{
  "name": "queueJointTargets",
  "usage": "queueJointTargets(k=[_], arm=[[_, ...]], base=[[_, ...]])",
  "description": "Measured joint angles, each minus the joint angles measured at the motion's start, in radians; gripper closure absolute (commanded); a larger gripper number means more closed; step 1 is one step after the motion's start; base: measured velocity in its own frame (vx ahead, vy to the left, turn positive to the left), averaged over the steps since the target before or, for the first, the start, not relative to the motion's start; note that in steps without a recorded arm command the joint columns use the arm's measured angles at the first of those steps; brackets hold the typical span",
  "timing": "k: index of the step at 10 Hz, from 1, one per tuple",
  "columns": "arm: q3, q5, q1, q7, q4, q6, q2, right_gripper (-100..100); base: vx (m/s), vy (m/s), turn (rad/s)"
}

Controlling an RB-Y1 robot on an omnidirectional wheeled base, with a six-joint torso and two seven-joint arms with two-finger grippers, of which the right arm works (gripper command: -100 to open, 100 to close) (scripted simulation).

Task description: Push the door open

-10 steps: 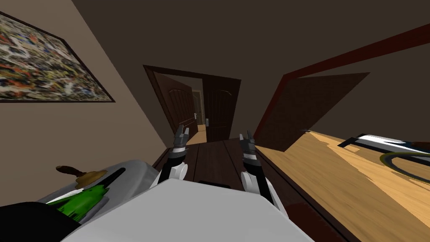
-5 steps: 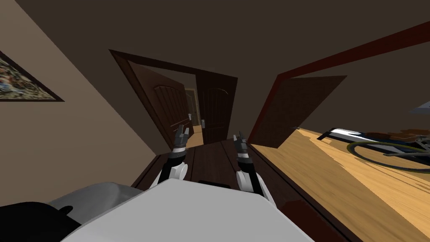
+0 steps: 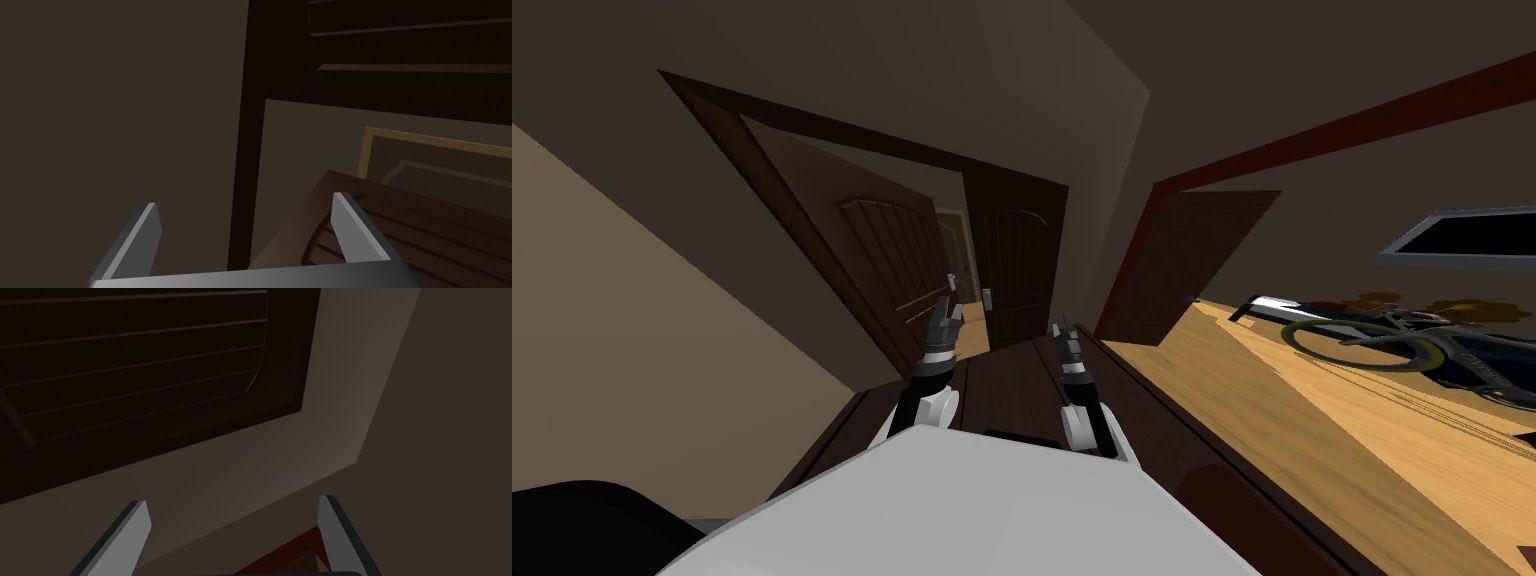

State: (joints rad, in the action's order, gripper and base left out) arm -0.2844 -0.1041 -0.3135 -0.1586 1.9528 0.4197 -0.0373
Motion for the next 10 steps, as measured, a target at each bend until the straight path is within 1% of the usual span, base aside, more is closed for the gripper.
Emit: queueJointTargets(k=[1, 2, 3, 4, 5, 6, 7, 8, 9, 10], arm=[[-0.018, 0.001, 0.016, -0.006, -0.025, -0.003, -0.008, -100], [-0.032, 0.001, 0.036, -0.010, -0.050, -0.007, -0.011, -100], [-0.051, -0.002, 0.037, -0.011, -0.058, -0.012, -0.013, -100], [-0.075, -0.004, 0.042, -0.013, -0.073, -0.015, -0.018, -100], [-0.090, -0.004, 0.064, -0.017, -0.097, -0.021, -0.020, -100], [-0.108, -0.007, 0.074, -0.017, -0.120, -0.022, -0.017, -100], [-0.128, -0.009, 0.102, -0.018, -0.161, -0.023, -0.012, -100], [-0.148, -0.011, 0.112, -0.019, -0.178, -0.028, -0.013, -100], [-0.163, -0.010, 0.120, -0.024, -0.189, -0.032, -0.021, -100], [-0.178, -0.012, 0.128, -0.027, -0.206, -0.034, -0.021, -100]], base=[[0.144, 0.054, -0.158], [0.109, 0.044, -0.138], [0.131, 0.068, -0.198], [0.126, 0.078, -0.166], [0.107, 0.054, -0.140], [0.113, 0.066, -0.213], [0.121, 0.081, -0.193], [0.103, 0.083, -0.123], [0.083, 0.077, -0.113], [0.100, 0.079, -0.245]])
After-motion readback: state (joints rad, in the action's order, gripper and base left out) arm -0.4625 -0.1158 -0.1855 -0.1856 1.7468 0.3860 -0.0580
